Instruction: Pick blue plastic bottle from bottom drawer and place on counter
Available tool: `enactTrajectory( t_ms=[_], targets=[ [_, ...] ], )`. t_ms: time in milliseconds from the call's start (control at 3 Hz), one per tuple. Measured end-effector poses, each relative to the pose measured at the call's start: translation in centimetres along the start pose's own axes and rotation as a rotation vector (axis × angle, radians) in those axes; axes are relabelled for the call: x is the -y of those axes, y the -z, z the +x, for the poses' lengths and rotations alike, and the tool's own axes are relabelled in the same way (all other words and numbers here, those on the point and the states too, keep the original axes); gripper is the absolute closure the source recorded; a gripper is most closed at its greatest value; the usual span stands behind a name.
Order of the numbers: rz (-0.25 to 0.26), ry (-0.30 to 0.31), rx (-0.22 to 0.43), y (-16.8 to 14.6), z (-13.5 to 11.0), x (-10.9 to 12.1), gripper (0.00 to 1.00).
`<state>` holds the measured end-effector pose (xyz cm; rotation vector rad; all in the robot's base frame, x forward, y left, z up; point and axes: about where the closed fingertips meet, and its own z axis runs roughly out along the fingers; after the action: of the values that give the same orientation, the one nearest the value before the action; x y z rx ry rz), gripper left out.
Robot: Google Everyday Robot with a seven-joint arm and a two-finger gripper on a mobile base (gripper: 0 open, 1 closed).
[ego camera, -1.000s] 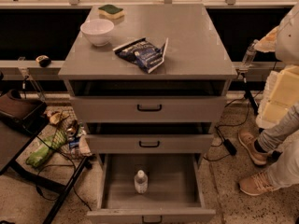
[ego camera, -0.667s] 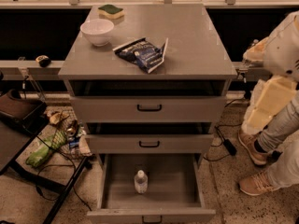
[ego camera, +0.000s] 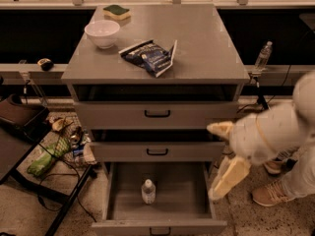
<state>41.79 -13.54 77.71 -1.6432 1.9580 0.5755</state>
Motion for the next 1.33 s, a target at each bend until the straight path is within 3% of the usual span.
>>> enactTrajectory(
  t_ms=[333, 667, 1000, 1333],
  targets=[
    [0.006, -0.043, 0.288, -6.3, 0.8, -0.8, 0.0],
    [0.121, -0.06, 0.521, -9.1, 0.3, 1.5, 0.0],
    [0.202, -0.059, 0.691, -11.3, 1.0, 3.4, 0.0],
    [0.192, -0.073, 0.741, -13.1, 1.8, 3.4, 0.0]
  ],
)
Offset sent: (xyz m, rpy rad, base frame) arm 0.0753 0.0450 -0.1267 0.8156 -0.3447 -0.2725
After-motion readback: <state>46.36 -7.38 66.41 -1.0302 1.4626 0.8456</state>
